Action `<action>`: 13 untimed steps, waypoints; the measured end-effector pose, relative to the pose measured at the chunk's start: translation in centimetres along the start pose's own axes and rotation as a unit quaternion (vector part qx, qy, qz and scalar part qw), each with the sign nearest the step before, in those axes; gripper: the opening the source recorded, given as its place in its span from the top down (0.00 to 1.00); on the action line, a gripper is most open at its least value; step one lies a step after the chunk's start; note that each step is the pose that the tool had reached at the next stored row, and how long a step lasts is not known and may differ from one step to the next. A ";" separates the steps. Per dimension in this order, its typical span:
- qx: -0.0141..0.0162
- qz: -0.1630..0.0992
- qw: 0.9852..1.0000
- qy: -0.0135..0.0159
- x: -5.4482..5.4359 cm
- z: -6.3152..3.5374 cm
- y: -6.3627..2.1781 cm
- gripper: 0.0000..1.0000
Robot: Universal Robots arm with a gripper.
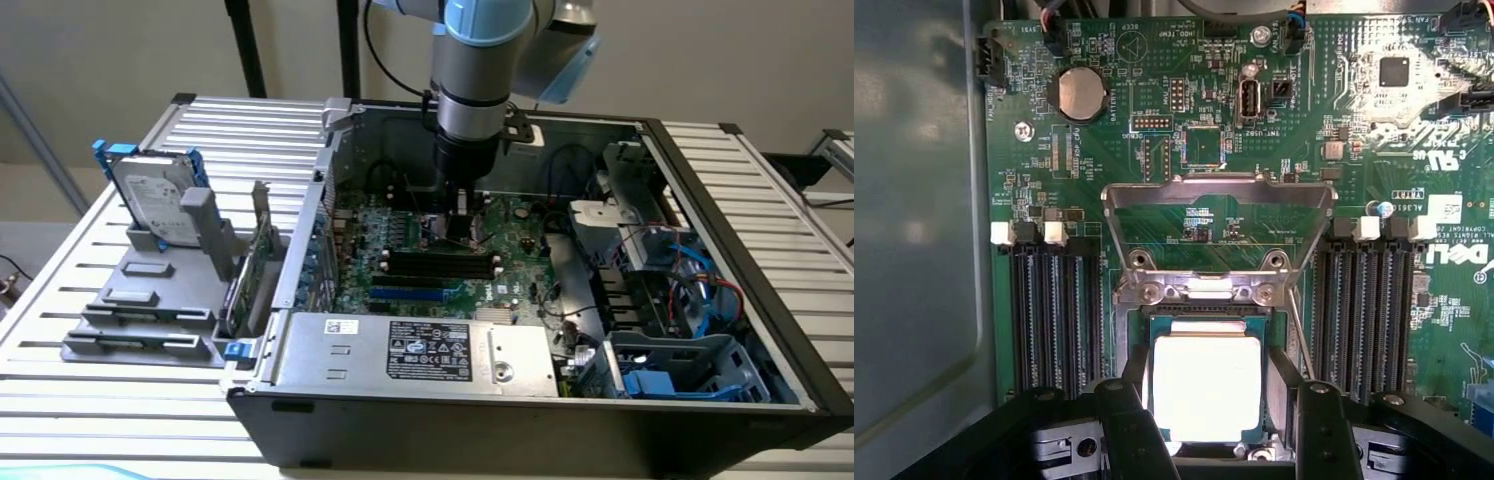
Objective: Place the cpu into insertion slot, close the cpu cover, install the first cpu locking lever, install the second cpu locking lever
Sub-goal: 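Place the cpu into insertion slot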
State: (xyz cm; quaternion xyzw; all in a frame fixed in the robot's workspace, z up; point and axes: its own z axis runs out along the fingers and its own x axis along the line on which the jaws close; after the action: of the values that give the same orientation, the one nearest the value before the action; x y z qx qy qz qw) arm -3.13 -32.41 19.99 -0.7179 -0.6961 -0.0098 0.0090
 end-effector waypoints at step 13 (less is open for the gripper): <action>0.000 0.000 1.000 0.000 0.0 0.27 0.00 0.45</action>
State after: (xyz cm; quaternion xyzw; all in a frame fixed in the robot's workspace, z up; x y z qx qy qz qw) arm -3.13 -32.40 19.73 -0.7179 -0.6960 -0.0096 0.0087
